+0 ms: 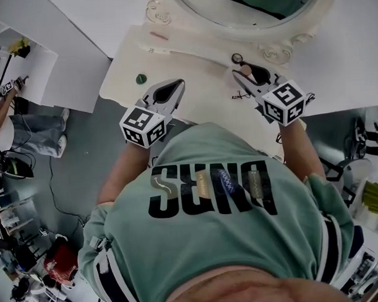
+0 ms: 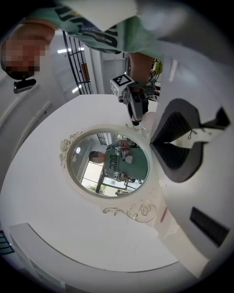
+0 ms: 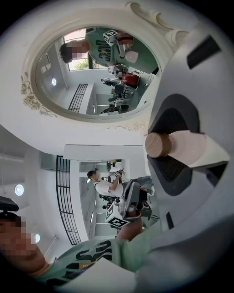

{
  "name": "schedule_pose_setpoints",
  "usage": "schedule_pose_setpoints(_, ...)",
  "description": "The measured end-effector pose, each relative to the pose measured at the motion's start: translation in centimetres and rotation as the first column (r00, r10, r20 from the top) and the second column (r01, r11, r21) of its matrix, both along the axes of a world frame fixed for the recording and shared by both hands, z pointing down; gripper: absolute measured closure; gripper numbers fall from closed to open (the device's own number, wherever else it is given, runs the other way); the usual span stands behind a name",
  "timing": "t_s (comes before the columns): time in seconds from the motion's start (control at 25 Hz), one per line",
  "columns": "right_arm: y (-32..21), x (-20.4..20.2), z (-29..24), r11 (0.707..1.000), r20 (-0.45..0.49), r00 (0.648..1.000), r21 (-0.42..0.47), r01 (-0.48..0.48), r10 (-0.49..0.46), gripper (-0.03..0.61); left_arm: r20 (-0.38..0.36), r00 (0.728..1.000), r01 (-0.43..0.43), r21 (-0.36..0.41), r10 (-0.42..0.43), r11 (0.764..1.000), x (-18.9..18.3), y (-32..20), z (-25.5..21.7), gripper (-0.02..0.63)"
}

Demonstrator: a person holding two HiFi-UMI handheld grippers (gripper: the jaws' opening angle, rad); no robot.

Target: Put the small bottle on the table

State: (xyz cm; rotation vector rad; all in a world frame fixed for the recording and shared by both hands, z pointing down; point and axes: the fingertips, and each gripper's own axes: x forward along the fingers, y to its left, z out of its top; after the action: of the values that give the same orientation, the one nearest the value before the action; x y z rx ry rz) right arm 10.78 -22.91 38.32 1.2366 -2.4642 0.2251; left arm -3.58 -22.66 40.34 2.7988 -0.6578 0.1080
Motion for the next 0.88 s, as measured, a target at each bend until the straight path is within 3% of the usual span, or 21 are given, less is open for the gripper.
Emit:
schedule_pose_setpoints(0.2, -1.8, 2.0, -0.8, 0.995, 0.002, 0.995, 0.002, 0.098, -0.098, 0.449, -0.016, 0.993, 0.120, 0.004, -0.120, 0.993, 2.2, -0.6, -1.3, 0.604)
schedule_pose_setpoints(0.44, -4.9, 2.9, -0.7, 0.992, 0.009, 0.992, 0.021, 0.128, -0.128, 0.449, -0.005, 0.986, 0.168, 0.000, -0.168, 0.986, 3.6, -1.6, -0.8, 0.604)
schedule_pose_setpoints(0.88, -13.3, 1.2, 4.6, 0.996, 0.030, 0.996, 0.012, 0.087, -0.088, 0.449, 0.031, 0.991, 0.131, -0.013, -0.131, 0.991, 3.7, -8.4, 4.6, 0.604)
